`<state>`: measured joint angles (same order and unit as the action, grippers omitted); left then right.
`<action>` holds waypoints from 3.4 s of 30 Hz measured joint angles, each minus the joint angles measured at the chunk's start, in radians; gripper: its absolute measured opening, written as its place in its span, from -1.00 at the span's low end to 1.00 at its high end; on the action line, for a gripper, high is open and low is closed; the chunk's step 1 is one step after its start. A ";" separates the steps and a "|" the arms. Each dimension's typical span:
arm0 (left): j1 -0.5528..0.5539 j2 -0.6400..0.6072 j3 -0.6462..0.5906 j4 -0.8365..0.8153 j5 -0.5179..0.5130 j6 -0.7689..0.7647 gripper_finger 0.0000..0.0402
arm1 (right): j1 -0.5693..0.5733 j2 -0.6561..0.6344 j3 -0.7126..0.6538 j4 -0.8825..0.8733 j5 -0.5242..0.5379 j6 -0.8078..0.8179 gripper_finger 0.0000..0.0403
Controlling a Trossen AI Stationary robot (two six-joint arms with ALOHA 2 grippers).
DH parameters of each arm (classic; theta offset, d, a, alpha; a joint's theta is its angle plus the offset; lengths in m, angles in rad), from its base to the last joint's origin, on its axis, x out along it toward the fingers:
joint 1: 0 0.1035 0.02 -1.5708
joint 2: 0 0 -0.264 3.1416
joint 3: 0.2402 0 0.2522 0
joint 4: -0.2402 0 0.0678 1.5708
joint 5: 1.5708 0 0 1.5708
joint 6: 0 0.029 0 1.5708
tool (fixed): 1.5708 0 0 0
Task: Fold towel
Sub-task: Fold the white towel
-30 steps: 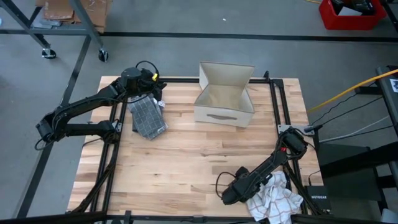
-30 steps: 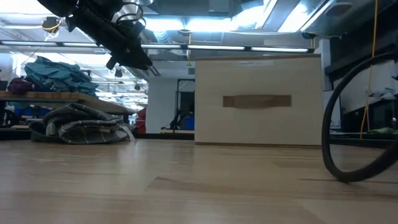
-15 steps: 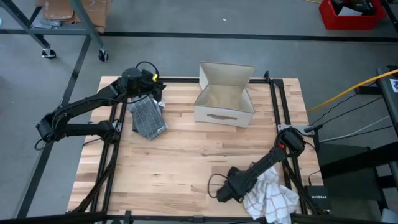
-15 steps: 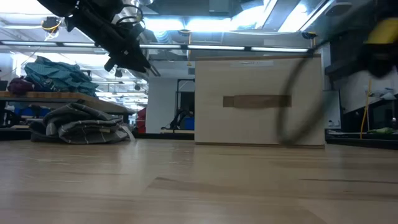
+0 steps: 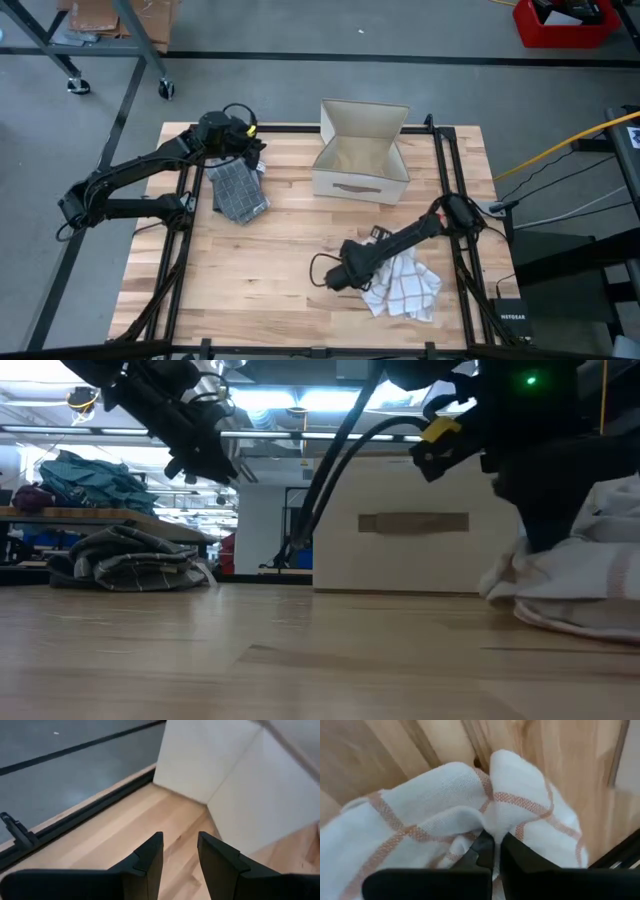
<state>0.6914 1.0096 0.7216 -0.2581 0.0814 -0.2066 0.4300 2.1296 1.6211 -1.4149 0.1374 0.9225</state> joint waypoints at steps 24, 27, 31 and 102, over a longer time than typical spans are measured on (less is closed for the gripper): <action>-0.173 0.000 0.000 -0.520 0.355 0.149 -0.43 | -0.260 0.000 0.000 0.929 -0.250 -0.529 -0.94; -0.222 0.000 0.000 -0.517 0.355 0.155 -0.43 | -0.270 0.000 0.000 1.068 -0.290 -0.470 -0.94; -0.281 0.000 0.000 -0.518 0.355 0.155 -0.43 | -0.286 0.000 0.000 1.180 -0.297 -0.360 -0.93; -0.779 0.000 0.000 -0.484 0.288 0.276 -0.43 | -0.004 0.085 0.380 0.469 -0.183 -0.619 -0.41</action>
<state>-0.0875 1.0096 0.7216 -0.7425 0.3695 0.0697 0.4263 2.2143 2.0014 -0.9462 -0.0459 0.3035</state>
